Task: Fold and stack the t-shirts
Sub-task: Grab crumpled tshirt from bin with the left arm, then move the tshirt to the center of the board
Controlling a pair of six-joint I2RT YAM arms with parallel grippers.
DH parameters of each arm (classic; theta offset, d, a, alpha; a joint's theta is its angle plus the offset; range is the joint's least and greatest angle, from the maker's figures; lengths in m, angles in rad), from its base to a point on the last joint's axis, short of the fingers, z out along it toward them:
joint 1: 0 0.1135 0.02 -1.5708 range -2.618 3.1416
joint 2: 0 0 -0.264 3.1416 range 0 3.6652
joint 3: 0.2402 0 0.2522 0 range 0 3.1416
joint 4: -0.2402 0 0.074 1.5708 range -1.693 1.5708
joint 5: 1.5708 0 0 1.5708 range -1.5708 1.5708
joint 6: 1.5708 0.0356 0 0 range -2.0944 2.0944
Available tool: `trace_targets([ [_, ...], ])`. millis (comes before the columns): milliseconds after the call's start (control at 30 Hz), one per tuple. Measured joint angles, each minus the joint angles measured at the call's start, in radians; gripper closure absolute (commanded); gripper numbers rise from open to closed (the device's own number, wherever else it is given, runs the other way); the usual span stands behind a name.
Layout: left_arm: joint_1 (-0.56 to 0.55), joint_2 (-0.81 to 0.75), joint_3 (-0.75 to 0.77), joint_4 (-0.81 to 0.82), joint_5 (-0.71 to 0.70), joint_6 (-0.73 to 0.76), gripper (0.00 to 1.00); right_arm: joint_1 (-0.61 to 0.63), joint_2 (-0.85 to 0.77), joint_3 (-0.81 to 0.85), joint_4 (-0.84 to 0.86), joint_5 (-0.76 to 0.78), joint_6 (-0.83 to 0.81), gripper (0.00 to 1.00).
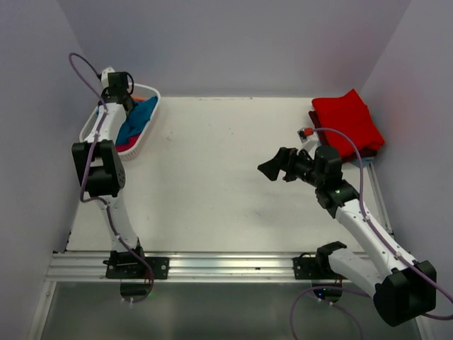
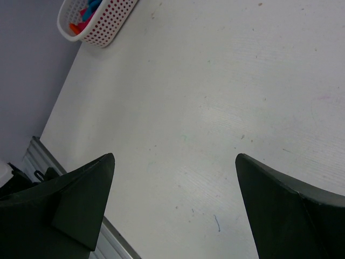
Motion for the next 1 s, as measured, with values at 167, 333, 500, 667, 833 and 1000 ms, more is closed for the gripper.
trace_targets([
  [167, -0.146, -0.336, -0.050, 0.024, 0.002, 0.022, 1.00, 0.000, 0.052, 0.000, 0.014, -0.003, 0.000, 0.01],
  [333, -0.306, -0.581, -0.021, 0.027, 0.129, 0.023, 1.00, 0.000, 0.071, 0.000, 0.015, -0.005, 0.000, 0.01],
  [500, -0.386, -0.662, -0.068, -0.005, 0.224, 0.023, 1.00, 0.000, 0.049, 0.000, 0.001, 0.029, 0.002, 0.01],
  [667, -0.447, -0.718, -0.171, -0.055, 0.368, -0.011, 1.00, 0.000, -0.026, 0.000, -0.005, 0.096, 0.004, 0.01],
  [833, -0.509, -0.797, -0.255, -0.065, 0.470, -0.085, 1.00, 0.000, -0.056, 0.000, -0.018, 0.156, 0.002, 0.01],
  [1000, -0.625, -0.834, -0.240, -0.034, 0.564, -0.137, 1.00, 0.000, -0.056, 0.000, -0.058, 0.219, 0.000, 0.01],
])
